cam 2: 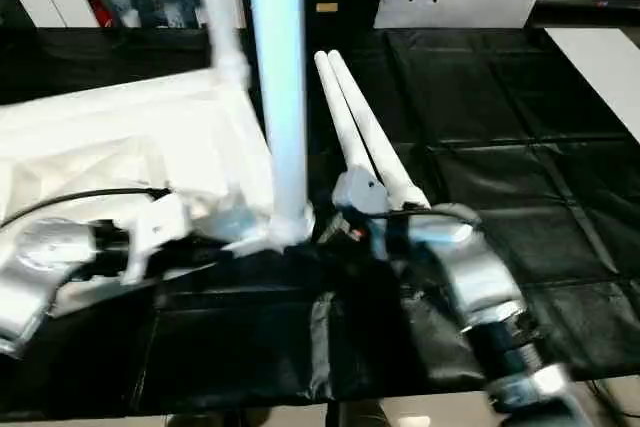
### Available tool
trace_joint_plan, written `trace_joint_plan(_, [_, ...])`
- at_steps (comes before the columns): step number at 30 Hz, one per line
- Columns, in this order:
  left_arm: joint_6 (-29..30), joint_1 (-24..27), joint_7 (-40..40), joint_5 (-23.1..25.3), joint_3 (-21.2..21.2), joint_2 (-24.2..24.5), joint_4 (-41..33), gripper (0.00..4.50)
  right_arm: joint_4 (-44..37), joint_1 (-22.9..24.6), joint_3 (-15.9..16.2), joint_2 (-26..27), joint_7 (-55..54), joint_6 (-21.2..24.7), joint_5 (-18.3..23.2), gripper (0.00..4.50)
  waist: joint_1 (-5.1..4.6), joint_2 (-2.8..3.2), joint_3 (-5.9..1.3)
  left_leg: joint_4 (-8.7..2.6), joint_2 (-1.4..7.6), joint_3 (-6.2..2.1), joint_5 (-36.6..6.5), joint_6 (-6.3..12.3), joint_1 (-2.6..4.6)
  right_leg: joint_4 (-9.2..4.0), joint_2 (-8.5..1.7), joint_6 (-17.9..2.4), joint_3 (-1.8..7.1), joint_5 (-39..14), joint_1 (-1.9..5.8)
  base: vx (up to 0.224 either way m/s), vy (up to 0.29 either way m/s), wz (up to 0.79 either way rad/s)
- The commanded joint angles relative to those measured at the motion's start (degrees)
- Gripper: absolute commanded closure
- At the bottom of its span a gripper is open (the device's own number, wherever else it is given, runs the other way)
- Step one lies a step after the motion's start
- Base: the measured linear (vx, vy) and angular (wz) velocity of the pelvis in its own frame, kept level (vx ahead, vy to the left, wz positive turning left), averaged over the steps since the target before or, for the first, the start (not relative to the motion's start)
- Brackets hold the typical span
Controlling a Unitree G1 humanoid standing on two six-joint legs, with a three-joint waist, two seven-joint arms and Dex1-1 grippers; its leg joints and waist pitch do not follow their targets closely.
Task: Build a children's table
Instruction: Rotate leg to tighten
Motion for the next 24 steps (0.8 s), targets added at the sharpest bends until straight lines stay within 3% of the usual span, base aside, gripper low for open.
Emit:
trace_joint_plan(1, [-1.98,-0.51,-5.3,-0.35,-2.95,0.94,0.88,4.5,1.59,-1.07,0.63,-0.26,1.99,-0.62,1.07,0.44,-0.01,0.33,-3.73,-4.0,4.55,-1.5,-5.11,6.1,0.99,-3.37,-4.93,-17.35,2.85,-2.08,2.75,0.0,0.0,0.0])
trace_joint_plan(4, [-2.14,-1.05,-8.16,-1.35,-3.54,1.66,1.06,4.5,2.78,-1.9,0.45,-0.16,3.42,-0.12,1.91,0.49,0.27,0.45,-3.89,-3.85,4.57,-1.36,-3.63,6.33,1.04,-3.05,-4.89,-18.16,2.83,-0.1,2.77,0.0,0.0,0.0])
trace_joint_plan(7, [-3.21,-1.37,-8.99,-1.49,-3.97,1.78,1.81,4.5,2.99,-1.88,0.84,-0.07,4.28,-0.02,2.28,0.87,0.67,0.58,-3.9,-3.79,4.7,-1.31,-2.87,6.75,1.06,-2.86,-4.9,-18.43,2.77,1.59,2.76,0.0,0.0,0.0])
trace_joint_plan(16, [-5.01,-2.1,-10.66,-1.59,-4.23,1.88,3.91,4.5,4.05,-1.75,1.15,0.82,5.53,0.2,3.25,1.68,1.09,0.56,-3.89,-3.84,4.64,-1.31,-3.46,5.83,0.98,-2.87,-4.94,-18.28,2.77,0.62,2.85,0.0,0.0,0.0])
trace_joint_plan(24, [-4.2,-1.72,-9.46,-1.95,-3.92,1.72,3.86,4.5,2.84,-0.09,1.44,2.14,4.45,1.2,3.56,1.89,1.09,0.72,-3.79,-4.01,4.69,-1.37,-4.62,5.09,0.99,-3.05,-4.95,-18.11,2.74,-0.91,2.81,0.0,0.0,0.0])
